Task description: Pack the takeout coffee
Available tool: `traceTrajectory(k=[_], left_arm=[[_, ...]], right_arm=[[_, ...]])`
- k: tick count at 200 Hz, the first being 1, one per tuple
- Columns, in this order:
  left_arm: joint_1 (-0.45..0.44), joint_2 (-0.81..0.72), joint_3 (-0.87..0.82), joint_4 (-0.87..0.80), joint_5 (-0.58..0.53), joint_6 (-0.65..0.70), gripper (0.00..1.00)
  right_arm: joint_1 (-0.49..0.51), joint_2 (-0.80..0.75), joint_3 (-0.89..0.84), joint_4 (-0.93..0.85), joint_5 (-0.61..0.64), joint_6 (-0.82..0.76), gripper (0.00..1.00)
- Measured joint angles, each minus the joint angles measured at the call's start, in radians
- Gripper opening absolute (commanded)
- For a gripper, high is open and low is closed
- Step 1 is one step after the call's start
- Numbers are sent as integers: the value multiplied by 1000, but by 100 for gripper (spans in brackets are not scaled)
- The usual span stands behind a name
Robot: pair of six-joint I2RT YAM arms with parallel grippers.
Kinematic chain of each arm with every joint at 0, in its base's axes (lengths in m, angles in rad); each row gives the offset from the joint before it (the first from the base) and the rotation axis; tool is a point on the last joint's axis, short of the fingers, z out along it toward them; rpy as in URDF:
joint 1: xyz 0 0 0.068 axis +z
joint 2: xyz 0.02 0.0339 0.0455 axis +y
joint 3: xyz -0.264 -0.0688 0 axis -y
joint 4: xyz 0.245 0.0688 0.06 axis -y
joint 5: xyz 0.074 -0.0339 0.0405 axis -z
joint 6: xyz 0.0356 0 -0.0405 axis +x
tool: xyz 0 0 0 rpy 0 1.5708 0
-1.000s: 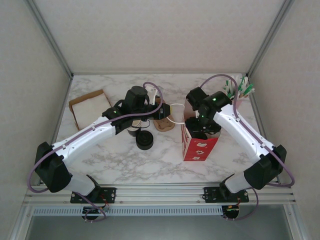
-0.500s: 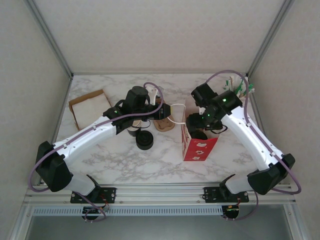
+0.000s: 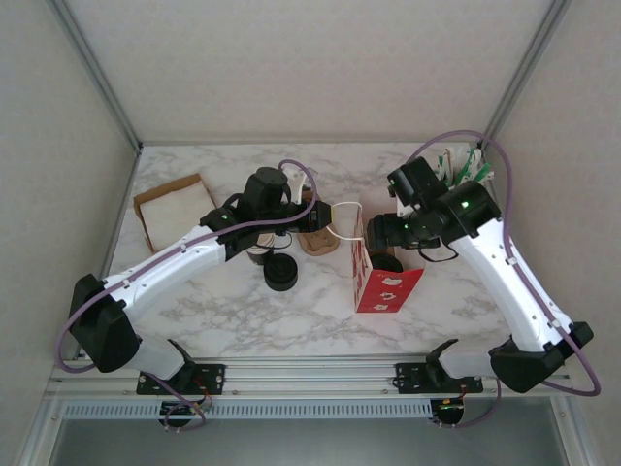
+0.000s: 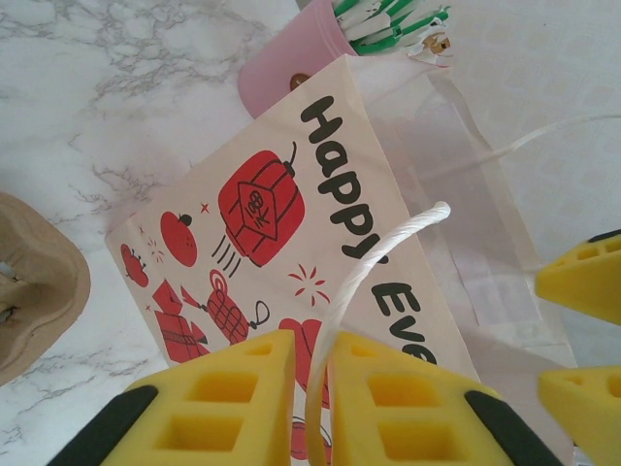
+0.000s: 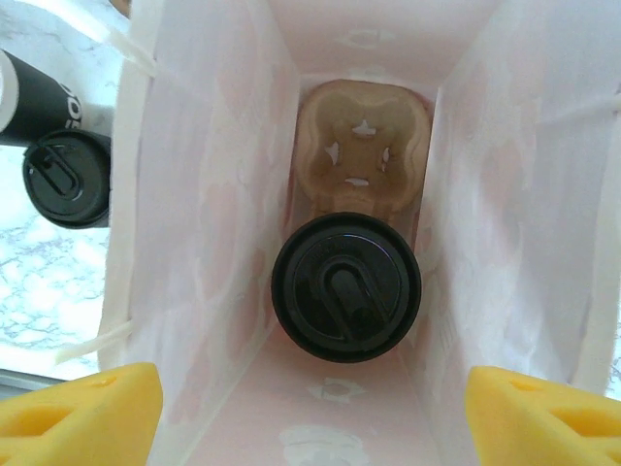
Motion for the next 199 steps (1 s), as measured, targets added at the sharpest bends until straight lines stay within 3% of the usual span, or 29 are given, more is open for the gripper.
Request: traceTrajectory(k=[40, 76, 145, 199], left_arm=[[0, 0, 0, 0, 0, -4, 22], [0, 0, 2, 0, 0, -9, 32], [-1, -1, 51, -1, -1, -14, 72], [-10, -54, 69, -10, -8, -19, 94]], right_arm=[[1, -53, 6, 31, -20, 0, 81], [1, -97, 6, 61, -29, 0, 81], [1, -193, -2, 116, -25, 0, 82], [1, -276, -17, 150, -19, 0, 82]])
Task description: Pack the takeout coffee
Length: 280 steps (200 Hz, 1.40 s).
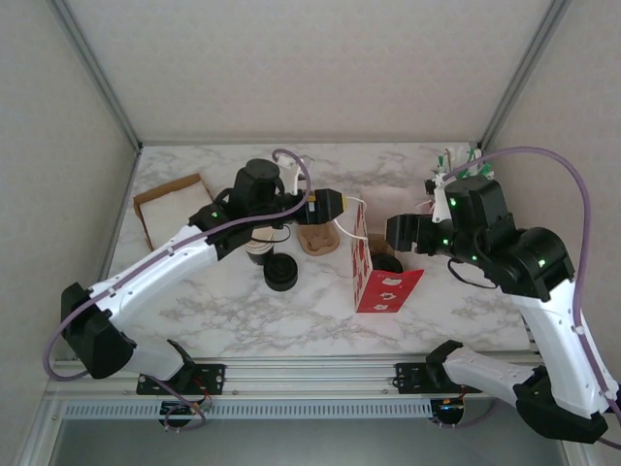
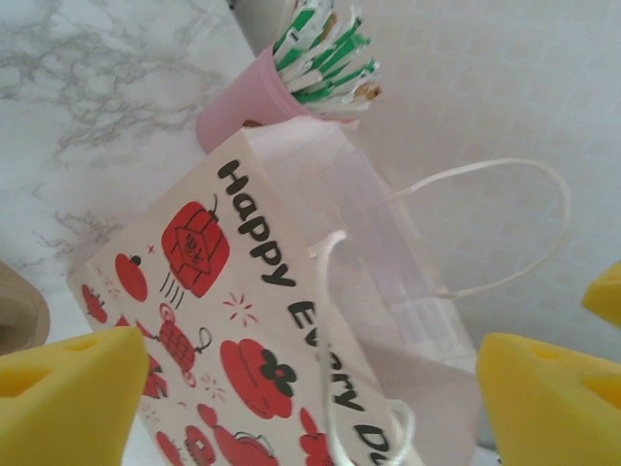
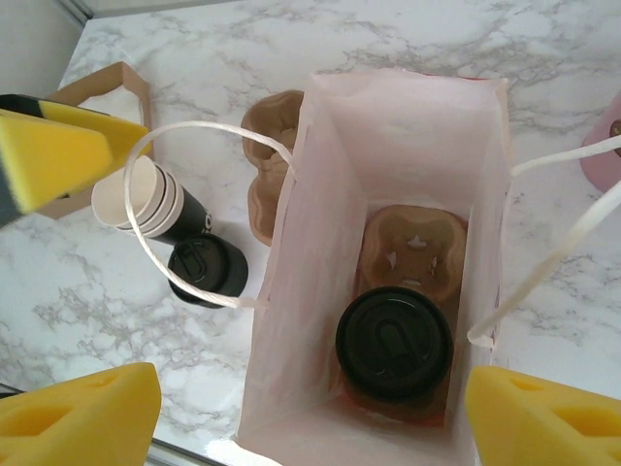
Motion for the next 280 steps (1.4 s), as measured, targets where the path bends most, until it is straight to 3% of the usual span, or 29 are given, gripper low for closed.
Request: traceTrajectory(k=[16, 92, 240, 280], left_arm=[[-2, -29, 2, -7, -14, -2, 99], [-3, -237, -11, -44, -106, 1, 100], [-3, -653, -402, -105, -200, -89, 100], [-3, -705, -444, -115, -206, -113, 100]], right_arm=[[0, -21, -9, 5, 2, 0, 83], [0, -185, -60, 14, 29, 28, 83], [0, -488, -310, -93, -4, 251, 83], [0, -517, -349, -99, -9, 280, 84]])
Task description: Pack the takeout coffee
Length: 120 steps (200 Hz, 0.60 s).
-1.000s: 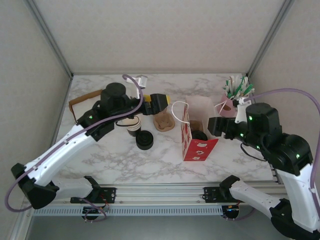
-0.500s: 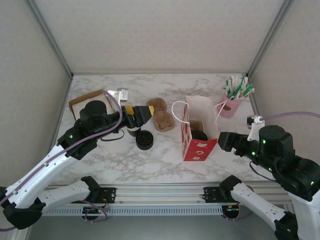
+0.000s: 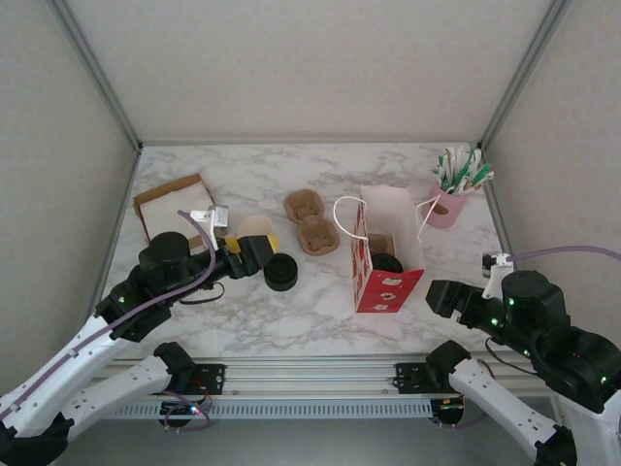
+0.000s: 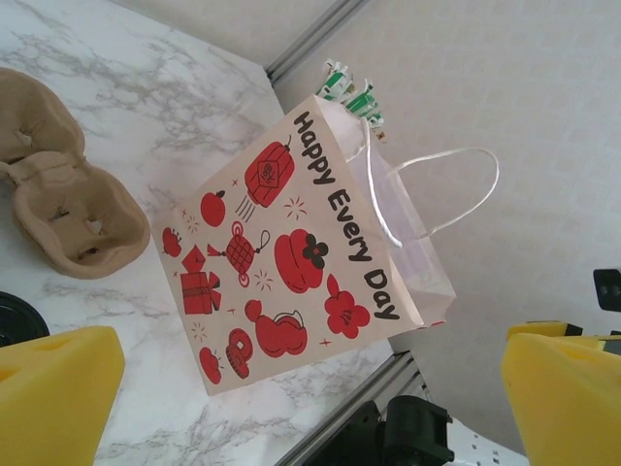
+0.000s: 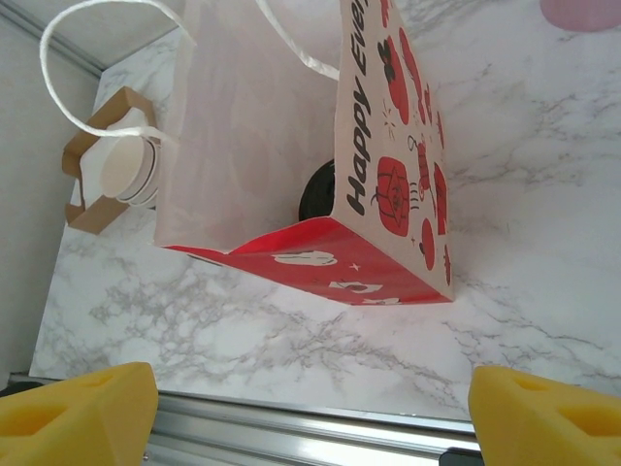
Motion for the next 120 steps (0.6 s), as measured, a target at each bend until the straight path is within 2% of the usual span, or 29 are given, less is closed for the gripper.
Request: traceTrajectory(k=[32, 69, 120], left_arm=[[0, 32, 0, 0, 0, -2, 100], [0, 143, 21, -5, -15, 30, 100], [0, 333, 162, -35, -63, 117, 100]], right_arm=[[0, 7, -22, 6, 1, 6, 85], [0, 63, -22, 15, 11, -2, 85], [0, 174, 26, 37, 38, -39, 85]])
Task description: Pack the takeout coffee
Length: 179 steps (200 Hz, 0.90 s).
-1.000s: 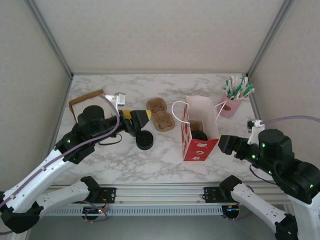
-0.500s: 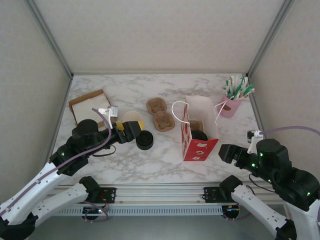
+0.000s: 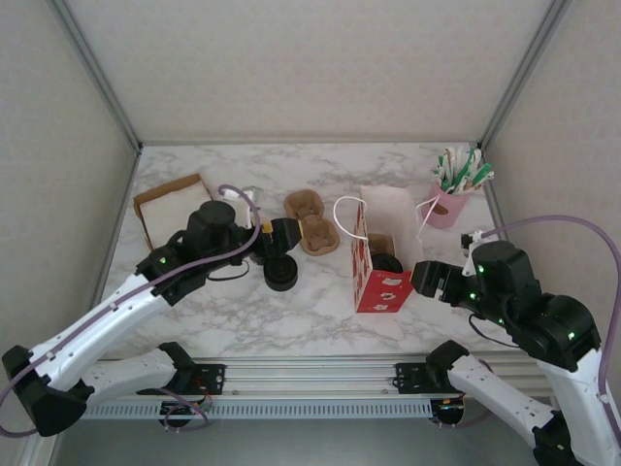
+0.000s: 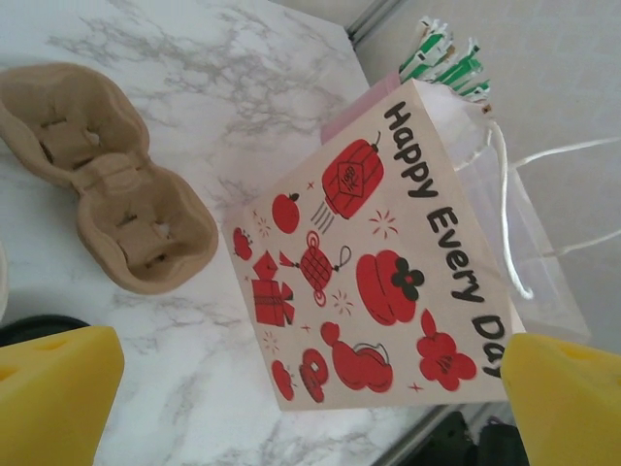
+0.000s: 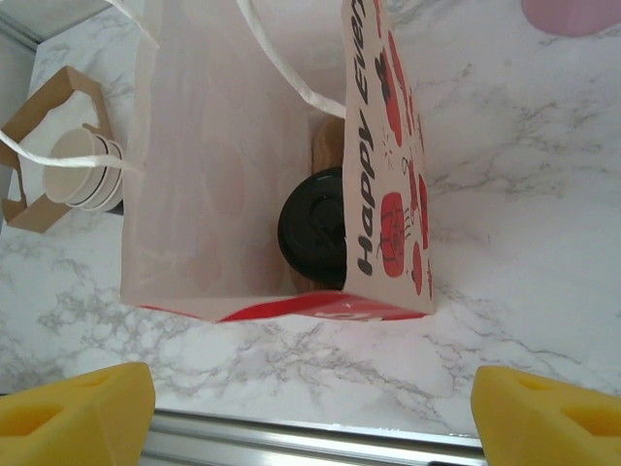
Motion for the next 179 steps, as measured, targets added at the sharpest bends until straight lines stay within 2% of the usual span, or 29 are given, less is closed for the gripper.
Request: traceTrajectory(k=[53, 107, 153, 168, 179], left_arm=[[19, 168, 142, -31, -11, 80, 98], [97, 271, 216, -57, 28, 123, 94], [164, 278, 230, -60, 71, 130, 94], [164, 278, 232, -54, 87, 130, 94], [164, 282, 236, -50, 103, 132, 94]], right_arm=[[0, 68, 21, 20, 23, -31, 85], [0, 142, 127, 19, 119, -56, 83], [-43, 311, 304, -29, 237, -90, 66], [-94, 369, 357, -35, 246, -120, 53], [-147, 411, 388, -35, 240, -136, 48]])
